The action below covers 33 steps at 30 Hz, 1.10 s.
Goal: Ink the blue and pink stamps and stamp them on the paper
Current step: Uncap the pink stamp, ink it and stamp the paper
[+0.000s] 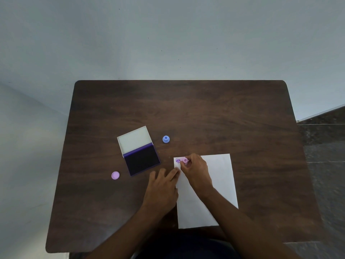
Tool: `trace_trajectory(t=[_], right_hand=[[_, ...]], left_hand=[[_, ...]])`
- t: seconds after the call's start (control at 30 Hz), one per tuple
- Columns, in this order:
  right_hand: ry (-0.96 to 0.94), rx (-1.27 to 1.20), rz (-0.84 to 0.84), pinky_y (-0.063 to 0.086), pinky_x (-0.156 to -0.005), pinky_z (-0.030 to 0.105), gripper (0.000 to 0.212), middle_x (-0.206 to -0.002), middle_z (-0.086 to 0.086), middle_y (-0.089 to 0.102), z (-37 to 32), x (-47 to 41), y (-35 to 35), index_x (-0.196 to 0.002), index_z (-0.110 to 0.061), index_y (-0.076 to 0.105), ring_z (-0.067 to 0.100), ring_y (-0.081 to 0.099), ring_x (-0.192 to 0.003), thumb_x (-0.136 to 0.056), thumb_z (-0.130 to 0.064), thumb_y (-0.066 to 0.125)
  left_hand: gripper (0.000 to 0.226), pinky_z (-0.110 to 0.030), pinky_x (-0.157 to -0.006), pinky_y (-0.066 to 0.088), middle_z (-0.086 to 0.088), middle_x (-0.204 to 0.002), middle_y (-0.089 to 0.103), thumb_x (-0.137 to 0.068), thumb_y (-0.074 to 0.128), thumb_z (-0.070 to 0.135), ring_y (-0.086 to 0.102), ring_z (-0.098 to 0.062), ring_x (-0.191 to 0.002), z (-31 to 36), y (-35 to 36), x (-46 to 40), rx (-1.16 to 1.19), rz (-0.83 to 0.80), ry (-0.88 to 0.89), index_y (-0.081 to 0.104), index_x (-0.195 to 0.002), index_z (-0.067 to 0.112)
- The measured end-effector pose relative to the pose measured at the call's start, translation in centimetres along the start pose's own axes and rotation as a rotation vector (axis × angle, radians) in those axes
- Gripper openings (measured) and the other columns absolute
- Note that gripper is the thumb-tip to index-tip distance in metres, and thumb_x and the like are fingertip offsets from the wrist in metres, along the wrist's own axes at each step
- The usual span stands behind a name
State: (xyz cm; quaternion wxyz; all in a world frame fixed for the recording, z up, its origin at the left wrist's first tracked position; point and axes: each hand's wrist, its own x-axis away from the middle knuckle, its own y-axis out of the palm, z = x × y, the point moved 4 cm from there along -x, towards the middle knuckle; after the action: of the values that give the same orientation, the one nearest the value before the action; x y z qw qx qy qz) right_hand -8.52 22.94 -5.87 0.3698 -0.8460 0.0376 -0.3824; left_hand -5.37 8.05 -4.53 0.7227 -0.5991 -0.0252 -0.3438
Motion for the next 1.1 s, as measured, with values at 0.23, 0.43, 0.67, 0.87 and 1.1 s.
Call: trace_trajectory(t=[0.23, 0.43, 0.67, 0.87, 1.1], right_hand=[[-0.009, -0.005, 0.015, 0.041, -0.076, 0.018, 0.039, -0.117, 0.005, 0.065, 0.1, 0.0, 0.0, -0.111, -0.014, 0.058, 0.016, 0.061, -0.092, -0.083, -0.040, 0.068], [-0.025, 0.000, 0.021, 0.040, -0.074, 0.018, 0.039, -0.116, 0.006, 0.066, 0.3, -0.1, 0.0, -0.109, -0.014, 0.059, 0.014, 0.059, -0.087, -0.083, -0.040, 0.068], [-0.018, 0.013, 0.013, 0.040, -0.076, 0.019, 0.040, -0.117, 0.006, 0.065, 0.3, -0.2, 0.1, -0.111, -0.014, 0.058, 0.014, 0.057, -0.087, -0.083, -0.041, 0.067], [-0.041, 0.008, 0.024, 0.043, -0.078, 0.020, 0.038, -0.115, 0.006, 0.066, 0.1, 0.0, -0.2, -0.109, -0.013, 0.059, 0.018, 0.061, -0.092, -0.083, -0.039, 0.068], [-0.038, -0.240, 0.189, 0.046, -0.057, 0.018, 0.020, -0.084, -0.003, 0.072, 0.6, 0.7, -2.3, -0.080, -0.021, 0.063, 0.010, 0.062, -0.067, -0.082, -0.040, 0.070]], left_hand=[[0.060, -0.037, -0.116, 0.020, 0.006, -0.152, 0.041, -0.095, 0.038, 0.054, 0.041, -0.017, -0.131, 0.0, 0.0, 0.1, 0.007, 0.022, 0.005, 0.027, -0.150, 0.030], [0.061, -0.037, -0.115, 0.021, 0.006, -0.152, 0.041, -0.095, 0.039, 0.054, 0.041, -0.017, -0.131, 0.1, -0.1, 0.1, -0.007, 0.030, 0.012, 0.027, -0.149, 0.030], [0.060, -0.040, -0.115, 0.022, 0.007, -0.151, 0.041, -0.094, 0.045, 0.049, 0.041, -0.018, -0.130, 0.3, -0.4, -0.1, -0.006, 0.021, -0.012, 0.029, -0.148, 0.031], [0.061, -0.041, -0.113, 0.022, 0.007, -0.152, 0.040, -0.093, 0.047, 0.047, 0.040, -0.019, -0.130, 0.5, -0.5, -0.3, -0.035, 0.012, -0.018, 0.028, -0.148, 0.031], [0.060, -0.047, -0.114, 0.023, 0.005, -0.150, 0.042, -0.092, 0.051, 0.042, 0.038, -0.022, -0.132, 0.7, -0.9, -0.4, -0.023, -0.010, -0.011, 0.030, -0.147, 0.031]])
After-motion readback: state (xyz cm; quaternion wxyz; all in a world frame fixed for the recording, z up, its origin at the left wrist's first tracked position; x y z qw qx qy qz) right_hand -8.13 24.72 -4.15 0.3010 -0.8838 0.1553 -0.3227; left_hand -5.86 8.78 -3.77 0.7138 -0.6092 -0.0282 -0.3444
